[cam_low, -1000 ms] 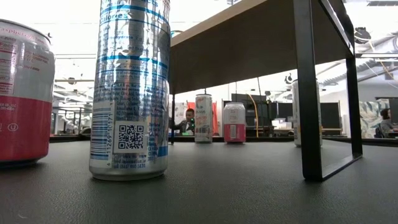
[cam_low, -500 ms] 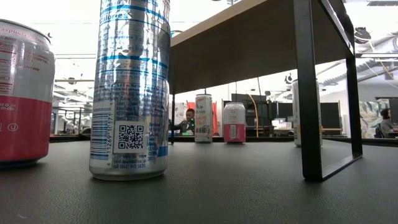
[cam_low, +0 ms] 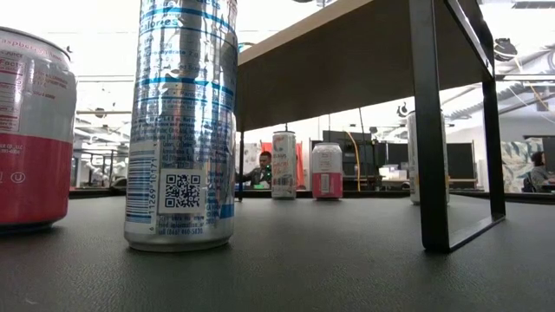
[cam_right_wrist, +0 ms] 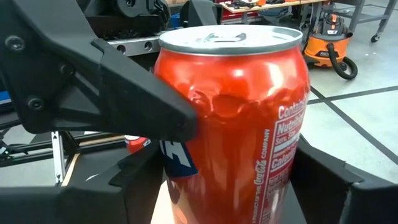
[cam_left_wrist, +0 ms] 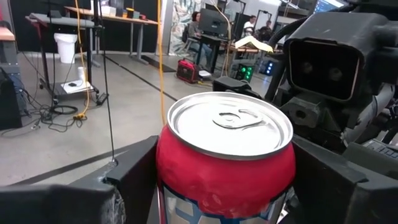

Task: Place canned beverage on shelf
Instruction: Put the top red soda can on the shelf

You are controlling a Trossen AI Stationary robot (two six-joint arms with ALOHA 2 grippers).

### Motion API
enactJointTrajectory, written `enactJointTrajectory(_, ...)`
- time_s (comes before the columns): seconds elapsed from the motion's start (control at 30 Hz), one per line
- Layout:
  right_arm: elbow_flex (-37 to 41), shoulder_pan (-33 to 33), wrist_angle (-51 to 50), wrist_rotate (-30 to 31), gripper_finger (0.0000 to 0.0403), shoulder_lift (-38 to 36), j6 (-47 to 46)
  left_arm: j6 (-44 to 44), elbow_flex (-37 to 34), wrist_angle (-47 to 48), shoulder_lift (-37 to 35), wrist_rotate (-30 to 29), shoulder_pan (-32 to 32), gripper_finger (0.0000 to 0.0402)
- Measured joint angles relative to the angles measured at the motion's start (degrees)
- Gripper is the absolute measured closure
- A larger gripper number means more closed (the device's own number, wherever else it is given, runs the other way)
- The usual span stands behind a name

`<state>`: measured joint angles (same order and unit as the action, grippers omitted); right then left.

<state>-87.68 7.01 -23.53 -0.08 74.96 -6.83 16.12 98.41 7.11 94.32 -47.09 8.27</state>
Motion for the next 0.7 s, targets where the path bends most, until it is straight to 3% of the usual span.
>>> enactJointTrajectory(0.23,0.00,0.00,-2.71,-0.58,0.0063,-0.53,-4.43,0.11,-0.02,0.30,0.02,-0.02,0.69,0.0104)
enactJointTrajectory(0.37,-0.02,0.20,-3.50,-5.31,0.0037,-1.39,-6.33,0.13,-0.02,0.27,-0.44,0.00,0.91,0.0104)
enactJointTrajectory(0.7,-0.04,0.15,-9.99,-15.72,0.0026,-3.88,-9.26,0.07,-0.07,4.60,-5.32,3.53,0.76,0.0104)
